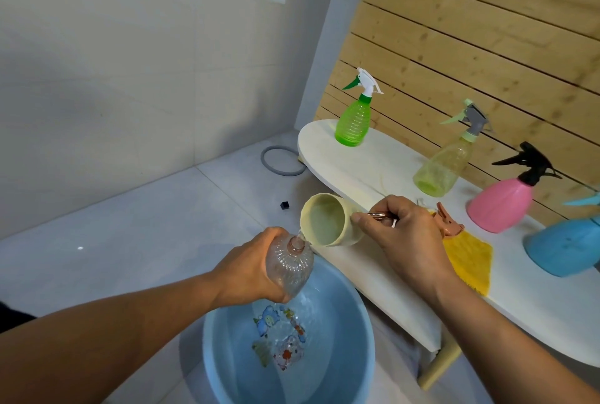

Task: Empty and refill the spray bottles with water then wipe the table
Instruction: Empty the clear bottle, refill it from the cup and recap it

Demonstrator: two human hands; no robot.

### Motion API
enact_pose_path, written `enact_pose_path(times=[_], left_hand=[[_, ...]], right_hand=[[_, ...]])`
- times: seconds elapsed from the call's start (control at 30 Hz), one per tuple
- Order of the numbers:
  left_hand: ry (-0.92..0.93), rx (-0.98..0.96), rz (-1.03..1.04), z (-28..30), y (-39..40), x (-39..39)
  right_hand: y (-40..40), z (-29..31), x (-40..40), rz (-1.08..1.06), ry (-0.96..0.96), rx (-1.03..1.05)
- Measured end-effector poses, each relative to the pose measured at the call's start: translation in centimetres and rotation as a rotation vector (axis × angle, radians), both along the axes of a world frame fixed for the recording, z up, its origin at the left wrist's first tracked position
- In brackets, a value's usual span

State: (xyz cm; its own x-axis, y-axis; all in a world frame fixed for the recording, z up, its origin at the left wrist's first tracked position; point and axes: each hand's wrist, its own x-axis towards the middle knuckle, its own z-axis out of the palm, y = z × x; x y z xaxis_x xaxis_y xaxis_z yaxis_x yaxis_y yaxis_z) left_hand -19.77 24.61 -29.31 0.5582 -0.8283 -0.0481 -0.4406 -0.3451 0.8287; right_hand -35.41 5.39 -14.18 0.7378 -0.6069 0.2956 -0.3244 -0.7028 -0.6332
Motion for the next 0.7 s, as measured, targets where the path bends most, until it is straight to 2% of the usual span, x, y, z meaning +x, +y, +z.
enact_pose_path(times=[0.7], left_hand=[[0.001, 0.007, -0.008, -0.26, -0.22, -0.03]], right_hand=[[0.97, 1.02, -0.32, 0.029, -0.022, -0.119]])
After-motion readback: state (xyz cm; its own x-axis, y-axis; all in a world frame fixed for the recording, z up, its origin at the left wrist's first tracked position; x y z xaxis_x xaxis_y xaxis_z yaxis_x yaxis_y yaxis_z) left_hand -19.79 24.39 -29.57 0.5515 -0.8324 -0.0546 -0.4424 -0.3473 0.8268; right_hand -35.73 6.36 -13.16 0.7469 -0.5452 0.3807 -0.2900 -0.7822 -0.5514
